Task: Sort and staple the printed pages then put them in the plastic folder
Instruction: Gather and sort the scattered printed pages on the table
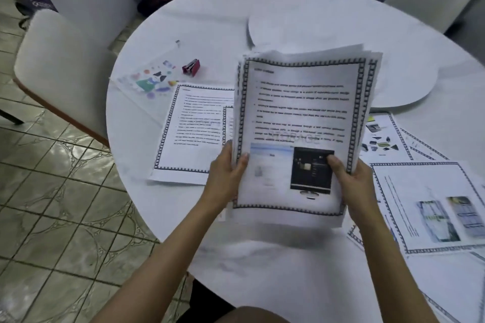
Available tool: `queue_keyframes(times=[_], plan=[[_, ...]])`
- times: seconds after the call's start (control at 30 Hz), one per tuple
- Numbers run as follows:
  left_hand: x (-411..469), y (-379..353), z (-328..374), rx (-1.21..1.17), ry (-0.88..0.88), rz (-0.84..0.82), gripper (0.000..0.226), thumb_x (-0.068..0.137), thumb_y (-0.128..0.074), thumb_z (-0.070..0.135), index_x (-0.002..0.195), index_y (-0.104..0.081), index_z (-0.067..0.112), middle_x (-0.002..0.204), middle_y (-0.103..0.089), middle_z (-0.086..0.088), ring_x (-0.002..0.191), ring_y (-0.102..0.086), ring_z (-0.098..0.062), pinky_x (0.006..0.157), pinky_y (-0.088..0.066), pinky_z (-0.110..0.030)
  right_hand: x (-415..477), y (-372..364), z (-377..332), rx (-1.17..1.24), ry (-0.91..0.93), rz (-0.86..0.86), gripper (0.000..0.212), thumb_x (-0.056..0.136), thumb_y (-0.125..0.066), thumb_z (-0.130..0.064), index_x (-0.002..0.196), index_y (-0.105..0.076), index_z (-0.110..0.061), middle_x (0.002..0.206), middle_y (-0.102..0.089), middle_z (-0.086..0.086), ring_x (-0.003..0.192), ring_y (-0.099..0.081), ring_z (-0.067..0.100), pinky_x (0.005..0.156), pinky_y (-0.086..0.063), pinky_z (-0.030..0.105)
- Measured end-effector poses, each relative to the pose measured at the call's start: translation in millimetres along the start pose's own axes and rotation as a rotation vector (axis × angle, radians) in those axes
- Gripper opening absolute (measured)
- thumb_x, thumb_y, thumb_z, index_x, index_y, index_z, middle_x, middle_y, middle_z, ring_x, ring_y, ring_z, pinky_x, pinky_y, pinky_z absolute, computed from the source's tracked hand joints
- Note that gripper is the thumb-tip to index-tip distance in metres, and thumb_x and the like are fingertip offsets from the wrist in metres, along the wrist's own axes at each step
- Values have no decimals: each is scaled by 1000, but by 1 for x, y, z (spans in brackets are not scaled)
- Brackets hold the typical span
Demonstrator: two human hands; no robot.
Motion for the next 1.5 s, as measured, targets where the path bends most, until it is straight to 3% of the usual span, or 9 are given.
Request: queue_keyframes(times=[0.1,0.17,0.37,0.5,0.77,0.93,1.0,1.2,1.5], plan=[[8,-21,-6,35,106,-18,22,94,-50,21,116,-50,15,98,-63,-1,79,-60,-11,65,-50,-18,-1,37,13,-16,-53,45,40,74,-65,-55,98,-64,-23,94,-69,-1,86,-69,15,73,-57,30],[13,-34,-15,50,179,-11,22,93,-52,18,115,-50,15,100,-64,-7,73,-58,-11,59,-50,-22,-4,62,23,-21,-106,89,40,74,-66,-56,96,-63,-24,97,-71,4,86,-69,19,72,-58,29],[20,-68,-32,808,-3,17,51,92,-48,33,137,-33,14,128,-45,-9,116,-42,-27,91,-37,-38,-13,123,48,72,-191,262,103,23,-69,-84,103,-59,-21,73,-70,-25,68,-67,-5,57,-54,13],[29,-87,-27,927,-58,20,62,93,-44,44,142,-26,10,135,-40,-12,121,-37,-28,96,-33,-37,-13,151,66,127,-190,310,120,33,-71,-82,128,-51,-10,116,-66,4,97,-66,10,75,-57,28],[53,-112,-23,1031,23,2,73,88,-49,51,139,-24,7,135,-37,-14,123,-34,-29,99,-32,-37,-2,169,83,98,-203,274,111,41,-72,-77,127,-52,-10,105,-66,-8,85,-68,2,73,-57,28],[54,-119,-19,1021,86,7,79,85,-54,49,142,-19,8,136,-34,-15,123,-34,-30,98,-30,-40,6,178,102,119,-213,267,75,61,-67,-66,119,-58,-20,107,-70,-8,100,-66,10,87,-55,35],[56,-118,-16,1005,163,10,87,82,-59,49,144,-16,7,138,-30,-18,126,-31,-33,100,-28,-42,6,176,103,138,-221,237,58,58,-68,-63,102,-62,-25,92,-73,-16,87,-68,4,77,-58,28],[69,-115,-10,1033,318,-50,100,72,-70,51,142,-16,5,139,-31,-20,128,-30,-34,102,-27,-44,6,169,98,199,-215,236,78,38,-74,-75,97,-59,-26,83,-72,-20,76,-69,-1,63,-57,19],[76,-116,-10,975,414,-44,97,66,-78,46,135,-26,1,139,-28,-19,129,-27,-32,103,-28,-43,10,173,104,212,-221,245,80,38,-75,-76,100,-60,-29,101,-69,-12,89,-67,1,78,-56,27]])
Point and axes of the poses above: each hand's wrist, its own x-axis towards the middle knuckle, its own y-axis out of the back of the hand, z = x × y, the point moved 3 cm from there along x, towards the middle knuckle
